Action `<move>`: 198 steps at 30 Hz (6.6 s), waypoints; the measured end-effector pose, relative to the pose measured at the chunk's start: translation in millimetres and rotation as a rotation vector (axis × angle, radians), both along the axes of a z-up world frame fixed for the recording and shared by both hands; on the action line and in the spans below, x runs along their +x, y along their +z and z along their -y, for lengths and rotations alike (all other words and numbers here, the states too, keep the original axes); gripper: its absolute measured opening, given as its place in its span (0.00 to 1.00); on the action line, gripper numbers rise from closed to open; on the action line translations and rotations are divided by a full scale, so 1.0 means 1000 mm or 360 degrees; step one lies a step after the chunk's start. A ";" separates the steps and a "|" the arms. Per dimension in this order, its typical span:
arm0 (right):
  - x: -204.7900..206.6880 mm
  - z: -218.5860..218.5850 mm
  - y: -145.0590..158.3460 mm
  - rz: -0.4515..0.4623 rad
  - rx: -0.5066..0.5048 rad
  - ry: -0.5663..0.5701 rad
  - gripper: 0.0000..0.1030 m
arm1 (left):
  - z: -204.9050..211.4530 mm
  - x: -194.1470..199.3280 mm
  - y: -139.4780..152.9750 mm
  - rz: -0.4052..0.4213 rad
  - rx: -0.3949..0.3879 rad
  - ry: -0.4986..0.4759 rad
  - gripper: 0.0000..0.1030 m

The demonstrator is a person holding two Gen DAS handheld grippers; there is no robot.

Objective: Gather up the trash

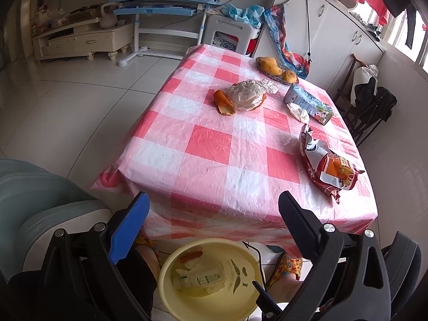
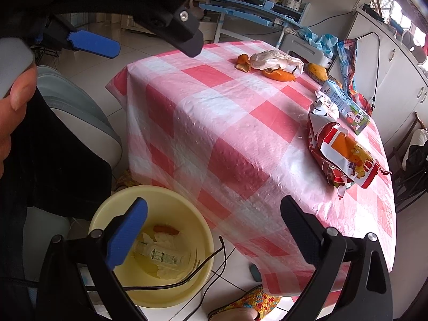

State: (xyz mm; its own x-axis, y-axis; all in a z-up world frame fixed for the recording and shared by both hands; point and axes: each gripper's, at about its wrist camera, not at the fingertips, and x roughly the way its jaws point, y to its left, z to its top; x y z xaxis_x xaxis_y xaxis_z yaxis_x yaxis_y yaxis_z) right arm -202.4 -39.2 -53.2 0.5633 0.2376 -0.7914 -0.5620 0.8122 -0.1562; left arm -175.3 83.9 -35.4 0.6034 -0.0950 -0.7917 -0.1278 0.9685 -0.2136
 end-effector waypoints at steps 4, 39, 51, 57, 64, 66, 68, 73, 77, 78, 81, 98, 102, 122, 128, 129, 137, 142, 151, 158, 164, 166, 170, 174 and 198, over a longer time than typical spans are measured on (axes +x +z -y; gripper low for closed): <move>0.000 0.000 0.000 -0.0001 -0.0001 -0.0001 0.92 | 0.000 0.000 -0.001 -0.0002 0.0007 0.0000 0.91; -0.001 0.001 -0.002 0.0002 -0.0010 0.0009 0.92 | 0.005 0.002 -0.005 -0.0033 0.0070 -0.0019 0.91; -0.002 0.001 -0.003 0.0001 -0.0013 0.0008 0.92 | 0.004 0.002 -0.005 -0.0032 0.0063 -0.0016 0.91; -0.002 0.002 -0.003 -0.0001 -0.0015 0.0009 0.92 | 0.002 0.002 -0.005 -0.0031 0.0055 -0.0011 0.91; -0.002 0.002 -0.004 0.0005 -0.0012 0.0007 0.92 | 0.002 0.002 -0.005 -0.0032 0.0053 -0.0009 0.91; -0.002 0.003 -0.004 0.0007 -0.0012 0.0006 0.92 | 0.002 0.003 -0.005 -0.0031 0.0053 -0.0008 0.91; -0.002 0.004 -0.003 0.0010 -0.0010 0.0004 0.92 | 0.001 0.002 -0.005 -0.0032 0.0052 -0.0008 0.91; -0.002 0.006 -0.003 0.0011 -0.0012 0.0005 0.92 | 0.001 0.003 -0.005 -0.0032 0.0052 -0.0009 0.91; -0.001 0.006 -0.003 0.0011 -0.0010 0.0002 0.92 | 0.001 0.003 -0.005 -0.0033 0.0051 -0.0008 0.91; -0.002 0.005 -0.003 0.0011 -0.0011 0.0002 0.92 | 0.001 0.003 -0.005 -0.0033 0.0051 -0.0008 0.91; -0.002 0.005 -0.003 0.0012 -0.0013 0.0003 0.92 | 0.000 0.003 -0.005 -0.0034 0.0048 -0.0005 0.91; 0.001 0.023 0.018 0.0125 0.0034 -0.0076 0.92 | -0.014 0.013 -0.006 -0.0069 -0.0129 0.0070 0.91; 0.006 0.040 0.029 0.0147 0.0083 -0.0150 0.92 | -0.013 0.028 0.002 -0.0057 -0.0132 0.0090 0.91; 0.119 0.080 0.030 -0.0047 0.0048 -0.0186 0.92 | 0.056 0.224 -0.011 -0.0133 0.0328 -0.0261 0.56; 0.135 0.095 0.011 -0.0217 0.0170 -0.0259 0.67 | 0.045 0.232 -0.007 -0.0128 0.0108 -0.0266 0.13; 0.136 0.098 0.012 -0.0225 0.0208 -0.0265 0.61 | 0.044 0.230 -0.002 -0.0094 0.0096 -0.0266 0.12; 0.132 0.108 0.026 -0.0212 0.0404 -0.0270 0.34 | 0.021 0.205 0.037 0.0099 -0.0115 -0.0223 0.12; 0.128 0.101 0.034 -0.0155 0.0433 -0.0217 0.22 | 0.007 0.192 0.039 0.0089 -0.0196 -0.0191 0.12; 0.116 0.102 0.051 -0.0056 0.0558 -0.0127 0.09 | -0.015 0.164 0.044 0.0127 -0.0293 -0.0131 0.12; 0.107 0.098 0.058 -0.0038 0.0611 -0.0050 0.09 | -0.020 0.145 0.042 0.0123 -0.0325 -0.0110 0.12; 0.087 0.075 0.057 -0.0101 0.0605 0.0167 0.09 | -0.023 0.130 0.037 0.0108 -0.0352 -0.0094 0.12; 0.072 0.062 0.059 -0.0156 0.0614 0.0328 0.09 | -0.024 0.122 0.033 0.0094 -0.0354 -0.0085 0.12; 0.040 0.039 0.055 -0.0270 0.0565 0.0582 0.09 | -0.026 0.103 0.024 0.0062 -0.0354 -0.0069 0.12; 0.010 0.021 0.030 -0.0444 0.0437 0.0726 0.09 | -0.027 0.084 0.016 0.0030 -0.0342 -0.0067 0.12; -0.004 0.054 0.042 -0.0184 0.0399 0.0309 0.78 | 0.022 -0.020 -0.028 -0.0252 -0.0243 -0.0246 0.12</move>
